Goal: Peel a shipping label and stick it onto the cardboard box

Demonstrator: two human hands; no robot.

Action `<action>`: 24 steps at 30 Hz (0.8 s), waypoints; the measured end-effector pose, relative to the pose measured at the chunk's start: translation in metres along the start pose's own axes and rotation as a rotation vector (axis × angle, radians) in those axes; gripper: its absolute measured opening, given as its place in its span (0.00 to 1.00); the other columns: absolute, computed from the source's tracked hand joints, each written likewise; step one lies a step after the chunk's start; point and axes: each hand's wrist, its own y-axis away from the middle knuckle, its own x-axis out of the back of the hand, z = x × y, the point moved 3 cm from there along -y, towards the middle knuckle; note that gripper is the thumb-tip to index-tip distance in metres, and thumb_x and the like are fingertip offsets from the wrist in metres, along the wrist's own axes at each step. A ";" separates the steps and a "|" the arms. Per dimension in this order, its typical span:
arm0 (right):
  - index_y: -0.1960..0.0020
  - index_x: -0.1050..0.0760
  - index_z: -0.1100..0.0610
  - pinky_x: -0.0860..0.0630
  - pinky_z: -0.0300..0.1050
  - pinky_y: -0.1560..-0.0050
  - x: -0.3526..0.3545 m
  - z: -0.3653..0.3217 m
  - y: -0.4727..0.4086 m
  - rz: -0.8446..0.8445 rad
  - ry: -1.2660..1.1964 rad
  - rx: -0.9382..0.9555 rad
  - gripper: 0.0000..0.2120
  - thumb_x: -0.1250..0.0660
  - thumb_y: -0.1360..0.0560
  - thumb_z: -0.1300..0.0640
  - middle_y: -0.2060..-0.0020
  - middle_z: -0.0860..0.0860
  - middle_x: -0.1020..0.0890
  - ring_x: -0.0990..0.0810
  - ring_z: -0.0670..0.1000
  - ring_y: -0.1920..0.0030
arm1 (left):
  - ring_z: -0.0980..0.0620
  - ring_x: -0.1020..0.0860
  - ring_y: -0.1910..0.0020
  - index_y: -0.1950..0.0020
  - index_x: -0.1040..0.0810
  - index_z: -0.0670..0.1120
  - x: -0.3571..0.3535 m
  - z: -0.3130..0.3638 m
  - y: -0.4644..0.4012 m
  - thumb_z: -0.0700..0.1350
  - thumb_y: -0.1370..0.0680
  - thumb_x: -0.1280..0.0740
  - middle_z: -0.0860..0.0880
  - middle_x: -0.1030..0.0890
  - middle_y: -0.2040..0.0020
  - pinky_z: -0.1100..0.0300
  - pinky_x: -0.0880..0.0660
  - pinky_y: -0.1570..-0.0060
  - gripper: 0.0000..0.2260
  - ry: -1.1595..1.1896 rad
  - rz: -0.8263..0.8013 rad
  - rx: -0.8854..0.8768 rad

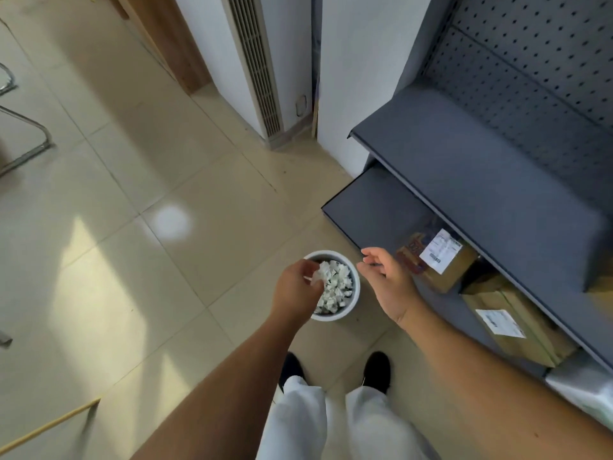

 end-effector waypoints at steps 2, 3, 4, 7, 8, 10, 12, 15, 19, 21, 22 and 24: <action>0.33 0.25 0.52 0.29 0.33 0.48 -0.001 0.011 -0.004 0.002 0.004 -0.012 0.15 0.33 0.20 0.53 0.43 0.45 0.22 0.23 0.40 0.45 | 0.52 0.19 0.53 0.38 0.20 0.50 -0.009 -0.009 -0.004 0.42 0.25 0.29 0.53 0.18 0.47 0.58 0.24 0.53 0.16 0.015 -0.028 -0.001; 0.34 0.24 0.52 0.28 0.35 0.47 -0.001 0.019 -0.007 0.003 0.007 -0.019 0.15 0.33 0.20 0.52 0.42 0.45 0.21 0.23 0.39 0.44 | 0.53 0.20 0.53 0.37 0.20 0.50 -0.016 -0.014 -0.006 0.42 0.26 0.28 0.53 0.19 0.47 0.59 0.25 0.53 0.17 0.020 -0.041 0.000; 0.34 0.23 0.52 0.28 0.36 0.46 -0.002 0.026 -0.009 0.004 0.012 -0.026 0.15 0.34 0.20 0.51 0.41 0.45 0.20 0.23 0.37 0.44 | 0.53 0.20 0.53 0.36 0.21 0.50 -0.021 -0.019 -0.008 0.42 0.26 0.28 0.53 0.18 0.46 0.59 0.26 0.52 0.18 0.023 -0.055 0.007; 0.35 0.22 0.52 0.26 0.43 0.38 -0.002 0.044 -0.009 0.002 0.023 -0.038 0.15 0.34 0.20 0.50 0.40 0.47 0.19 0.23 0.37 0.42 | 0.53 0.20 0.53 0.36 0.20 0.51 -0.032 -0.030 -0.011 0.44 0.26 0.28 0.54 0.18 0.46 0.59 0.25 0.52 0.19 0.024 -0.080 0.026; 0.35 0.22 0.52 0.26 0.45 0.36 -0.001 0.047 -0.008 0.001 0.030 -0.041 0.15 0.34 0.20 0.49 0.40 0.47 0.18 0.22 0.40 0.41 | 0.53 0.20 0.52 0.36 0.21 0.52 -0.034 -0.031 -0.010 0.44 0.26 0.28 0.54 0.18 0.46 0.59 0.25 0.52 0.19 0.018 -0.082 0.027; 0.36 0.22 0.50 0.26 0.47 0.35 0.001 0.051 -0.004 0.002 0.034 -0.043 0.18 0.35 0.22 0.45 0.40 0.46 0.18 0.22 0.44 0.39 | 0.53 0.19 0.52 0.36 0.21 0.52 -0.034 -0.031 -0.008 0.45 0.26 0.28 0.54 0.18 0.46 0.59 0.25 0.52 0.18 0.006 -0.081 0.029; 0.37 0.21 0.48 0.26 0.47 0.35 0.005 0.051 0.000 0.009 0.034 -0.046 0.23 0.37 0.27 0.39 0.41 0.45 0.18 0.22 0.46 0.38 | 0.54 0.19 0.52 0.36 0.21 0.52 -0.033 -0.030 -0.007 0.45 0.26 0.29 0.54 0.17 0.46 0.59 0.25 0.53 0.18 0.002 -0.080 0.036; 0.37 0.21 0.47 0.26 0.48 0.35 0.010 0.046 0.005 0.011 0.027 -0.030 0.20 0.36 0.25 0.40 0.41 0.45 0.18 0.22 0.46 0.37 | 0.54 0.18 0.52 0.37 0.21 0.52 -0.027 -0.022 -0.001 0.44 0.26 0.29 0.54 0.17 0.47 0.60 0.26 0.54 0.18 -0.005 -0.066 0.023; 0.36 0.22 0.48 0.26 0.46 0.37 0.018 0.032 0.014 0.007 0.011 -0.004 0.16 0.35 0.22 0.45 0.40 0.46 0.19 0.22 0.46 0.37 | 0.54 0.18 0.52 0.38 0.21 0.52 -0.016 -0.007 0.011 0.45 0.26 0.29 0.54 0.18 0.48 0.58 0.23 0.52 0.17 -0.004 -0.046 -0.004; 0.36 0.22 0.47 0.26 0.45 0.40 0.023 0.020 0.020 0.002 0.006 0.000 0.18 0.35 0.23 0.43 0.39 0.47 0.19 0.22 0.45 0.38 | 0.54 0.18 0.52 0.37 0.21 0.52 -0.009 0.004 0.018 0.45 0.26 0.29 0.55 0.18 0.48 0.58 0.23 0.52 0.17 0.007 -0.035 -0.022; 0.36 0.22 0.47 0.26 0.43 0.41 0.026 0.015 0.026 0.000 -0.012 0.008 0.18 0.35 0.23 0.44 0.39 0.47 0.19 0.22 0.45 0.38 | 0.54 0.18 0.51 0.38 0.21 0.52 -0.006 0.010 0.023 0.45 0.26 0.28 0.55 0.18 0.48 0.59 0.23 0.52 0.17 0.019 -0.033 -0.037; 0.35 0.23 0.48 0.26 0.42 0.42 0.031 0.005 0.036 0.014 -0.042 0.007 0.18 0.35 0.23 0.44 0.39 0.47 0.19 0.22 0.45 0.37 | 0.55 0.18 0.51 0.39 0.21 0.52 0.000 0.025 0.033 0.46 0.26 0.28 0.55 0.17 0.48 0.59 0.23 0.52 0.16 0.037 -0.014 -0.052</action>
